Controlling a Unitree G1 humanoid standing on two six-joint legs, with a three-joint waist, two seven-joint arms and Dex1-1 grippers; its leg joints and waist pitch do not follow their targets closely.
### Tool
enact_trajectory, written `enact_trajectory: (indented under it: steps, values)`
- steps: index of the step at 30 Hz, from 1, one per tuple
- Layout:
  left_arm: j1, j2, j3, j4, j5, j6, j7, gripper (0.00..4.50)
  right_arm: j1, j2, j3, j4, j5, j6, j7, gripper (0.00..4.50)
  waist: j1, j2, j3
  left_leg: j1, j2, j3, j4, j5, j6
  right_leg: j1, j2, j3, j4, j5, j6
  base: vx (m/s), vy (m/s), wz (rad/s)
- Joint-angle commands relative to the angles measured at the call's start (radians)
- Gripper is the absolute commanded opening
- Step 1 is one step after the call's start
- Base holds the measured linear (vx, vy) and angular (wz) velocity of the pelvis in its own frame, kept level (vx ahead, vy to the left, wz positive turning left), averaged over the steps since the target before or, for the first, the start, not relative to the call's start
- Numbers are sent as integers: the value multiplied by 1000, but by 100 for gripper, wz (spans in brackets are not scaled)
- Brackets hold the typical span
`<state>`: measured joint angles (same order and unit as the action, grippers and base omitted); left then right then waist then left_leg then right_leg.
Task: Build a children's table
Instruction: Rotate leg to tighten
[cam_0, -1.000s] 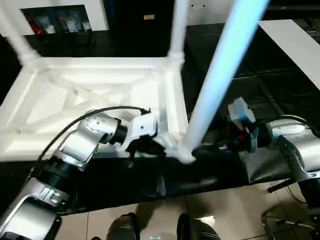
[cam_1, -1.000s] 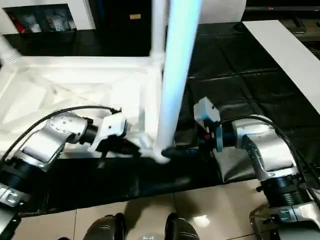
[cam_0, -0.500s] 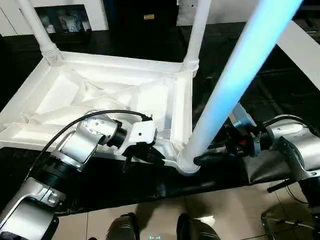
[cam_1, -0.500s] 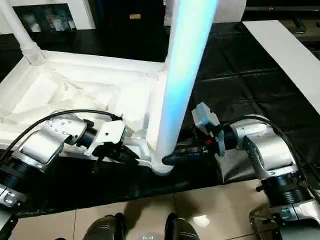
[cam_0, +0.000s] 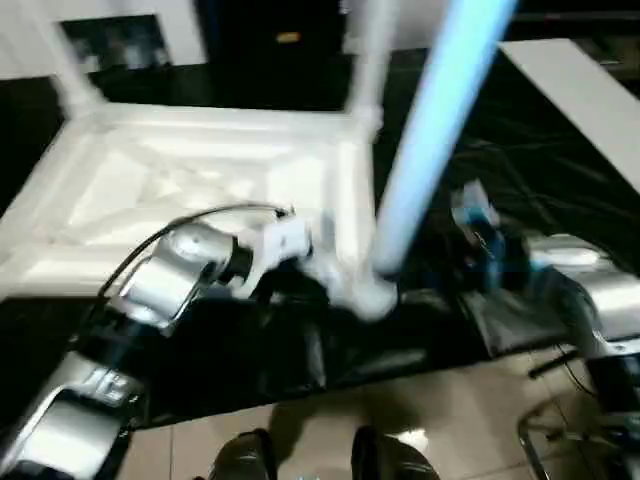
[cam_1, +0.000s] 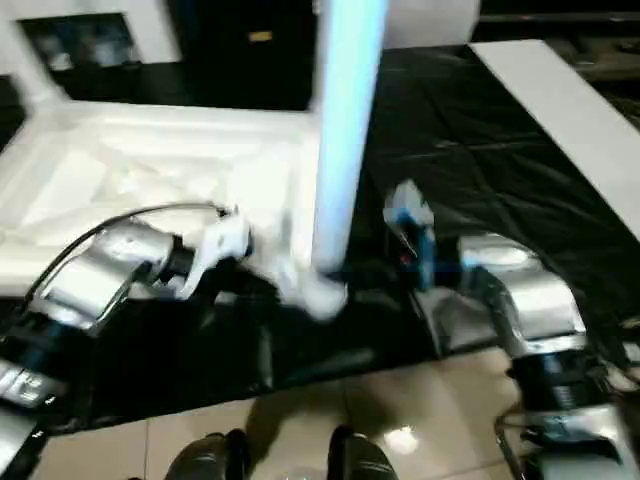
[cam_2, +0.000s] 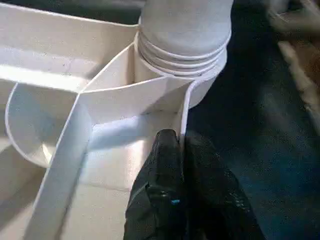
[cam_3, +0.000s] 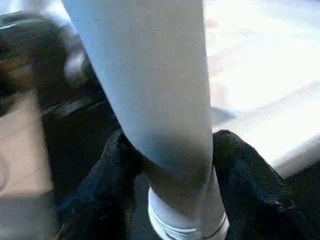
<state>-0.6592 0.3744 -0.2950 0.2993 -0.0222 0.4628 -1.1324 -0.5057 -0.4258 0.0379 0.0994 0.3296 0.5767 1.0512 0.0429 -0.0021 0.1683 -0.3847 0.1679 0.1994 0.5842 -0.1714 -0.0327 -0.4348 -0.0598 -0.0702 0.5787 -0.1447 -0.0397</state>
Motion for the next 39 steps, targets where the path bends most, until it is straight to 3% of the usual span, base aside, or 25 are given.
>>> enact_trajectory:
  steps: [1,4,6,8,10,12,13,16,18,19,23,26,31,35,39]
  values:
    - [-25,-83,10,-23,-33,62,103,0,-10,71,58,14,-8,58,-96,195,0,-14,-80,17,54,-40,-65,-156,53,65,-94,50,-80,-449,-154,0,0,0]
    - [-43,-146,43,-2,-16,114,221,0,-33,161,25,29,-36,108,-267,193,-11,-11,-82,14,49,-37,-62,-141,71,66,-93,52,-79,-412,-160,0,0,0]
    - [-73,-246,101,44,-1,141,412,0,-57,283,-16,48,-85,131,-490,193,-18,-4,-82,16,49,-34,-60,-136,66,57,-87,51,-81,-399,-174,0,0,0]
    - [-83,-278,120,58,3,143,473,0,-64,315,-20,53,-106,121,-551,193,-15,-10,-86,15,46,-37,-61,-135,65,65,-89,48,-81,-400,-166,0,0,0]
    - [-102,-329,146,77,5,143,549,0,-69,357,-17,59,-142,63,-633,261,-14,-2,-87,15,50,-35,-62,-120,76,64,-88,51,-77,-339,-173,0,0,0]
    - [-117,-356,154,85,3,139,569,0,-72,381,-18,67,-149,17,-658,261,-13,-3,-91,14,50,-33,-61,-103,90,64,-86,52,-71,-269,-189,0,0,0]
    - [-121,-353,143,84,10,130,557,0,-73,401,-46,68,-133,5,-676,269,-10,-3,-91,15,49,-32,-62,-97,104,65,-87,54,-70,-238,-199,0,0,0]
    - [-119,-347,132,71,15,137,549,0,-72,411,-63,59,-125,5,-690,305,-6,-3,-92,13,50,-31,-61,-69,134,69,-86,54,-62,-173,-218,0,0,0]
    - [-98,-329,120,41,15,136,511,0,-57,397,-71,31,-137,-2,-666,311,-5,-8,-91,13,51,-30,-61,-69,142,71,-88,54,-61,-173,-219,0,0,0]
    - [-85,-311,107,28,14,120,478,0,-49,378,-73,22,-135,-8,-643,339,-3,-6,-90,13,52,-31,-62,-66,143,70,-88,54,-62,-180,-218,0,0,0]
    - [-52,-260,78,8,6,82,411,0,-29,305,-66,9,-127,-37,-579,370,-4,-6,-89,14,54,-30,-62,-70,148,69,-87,54,-61,-178,-218,0,0,0]
    - [-33,-208,66,7,6,50,350,0,-17,230,-86,16,-105,-73,-482,397,-4,-11,-88,14,53,-29,-62,-84,143,71,-88,55,-62,-207,-212,0,0,0]
    - [-7,-135,43,-6,-9,-9,236,0,0,129,-99,12,-62,-96,-310,440,1,-9,-87,15,58,-30,-62,-87,144,69,-90,57,-61,-218,-209,0,0,0]
    - [26,-38,-1,-25,-40,-118,45,0,30,-11,-58,2,-17,-127,-81,445,6,-8,-87,17,58,-30,-61,-95,152,70,-91,57,-62,-228,-207,0,0,0]
    - [41,33,-39,-39,-52,-175,-93,0,39,-95,-35,-8,30,-133,98,445,19,-7,-82,24,65,-28,-63,-119,143,61,-90,57,-66,-279,-210,0,0,0]
